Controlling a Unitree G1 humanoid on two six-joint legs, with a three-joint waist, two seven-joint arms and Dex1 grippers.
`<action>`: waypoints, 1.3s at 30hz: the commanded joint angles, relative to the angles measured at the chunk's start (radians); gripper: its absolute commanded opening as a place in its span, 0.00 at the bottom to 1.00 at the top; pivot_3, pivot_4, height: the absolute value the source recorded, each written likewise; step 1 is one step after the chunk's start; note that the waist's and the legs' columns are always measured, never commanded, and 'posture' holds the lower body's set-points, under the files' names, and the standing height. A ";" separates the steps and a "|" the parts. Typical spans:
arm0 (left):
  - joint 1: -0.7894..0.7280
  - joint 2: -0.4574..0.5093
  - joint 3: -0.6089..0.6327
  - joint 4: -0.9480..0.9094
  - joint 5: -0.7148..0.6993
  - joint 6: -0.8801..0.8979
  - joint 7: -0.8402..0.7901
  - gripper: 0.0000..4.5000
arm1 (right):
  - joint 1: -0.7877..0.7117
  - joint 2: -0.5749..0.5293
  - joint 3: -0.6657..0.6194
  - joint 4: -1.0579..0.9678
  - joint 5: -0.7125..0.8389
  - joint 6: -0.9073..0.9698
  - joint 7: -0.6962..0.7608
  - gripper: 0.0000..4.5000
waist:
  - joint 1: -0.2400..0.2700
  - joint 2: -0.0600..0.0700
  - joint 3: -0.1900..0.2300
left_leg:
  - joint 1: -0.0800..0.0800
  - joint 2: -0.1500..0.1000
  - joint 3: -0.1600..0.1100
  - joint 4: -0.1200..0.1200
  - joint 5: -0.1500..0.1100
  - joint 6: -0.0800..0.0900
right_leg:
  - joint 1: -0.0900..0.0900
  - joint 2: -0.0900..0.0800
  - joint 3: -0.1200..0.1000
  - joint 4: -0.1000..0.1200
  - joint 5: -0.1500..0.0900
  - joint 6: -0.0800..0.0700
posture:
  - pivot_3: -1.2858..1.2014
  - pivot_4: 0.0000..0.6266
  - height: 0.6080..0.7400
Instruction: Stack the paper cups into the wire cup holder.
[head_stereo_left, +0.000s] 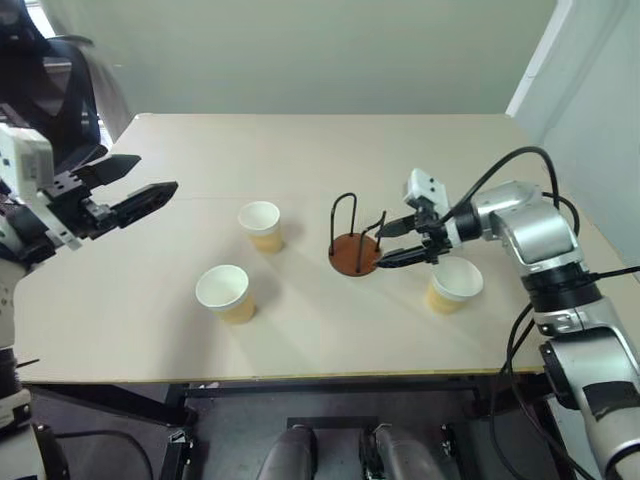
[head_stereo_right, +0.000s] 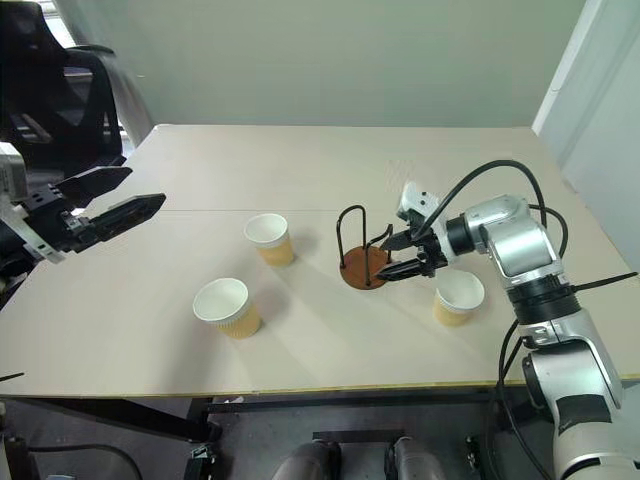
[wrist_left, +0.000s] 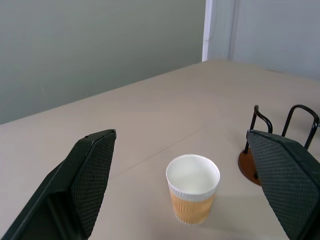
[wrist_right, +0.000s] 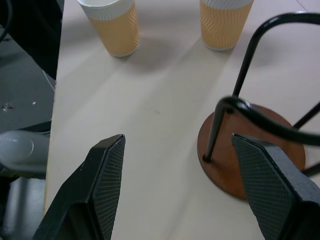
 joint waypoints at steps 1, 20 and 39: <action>0.039 0.039 0.049 -0.042 -0.034 0.025 -0.048 0.99 | -0.005 0.014 -0.003 -0.043 0.023 0.003 -0.034 0.76 | 0.001 0.000 0.000 | 0.000 0.000 0.000 0.000 0.000 0.000 | 0.000 0.000 0.000 0.000 0.000 0.000 | 0.52 0.24 1.00; 0.021 0.008 -0.005 -0.079 -0.043 0.043 -0.025 0.99 | 0.009 0.028 0.032 -0.059 -0.001 -0.025 -0.138 0.76 | 0.004 -0.002 -0.001 | 0.000 -0.001 -0.001 0.000 -0.004 -0.008 | 0.000 0.000 0.000 0.001 0.000 -0.001 | 0.52 0.24 1.00; 0.014 0.003 -0.005 -0.086 -0.043 0.053 -0.011 0.99 | -0.026 0.172 0.025 -0.004 -0.037 0.026 -0.377 0.76 | 0.003 -0.002 -0.001 | 0.000 -0.001 -0.002 0.000 -0.010 -0.016 | -0.001 0.000 0.000 0.001 -0.001 -0.002 | 0.52 0.24 1.00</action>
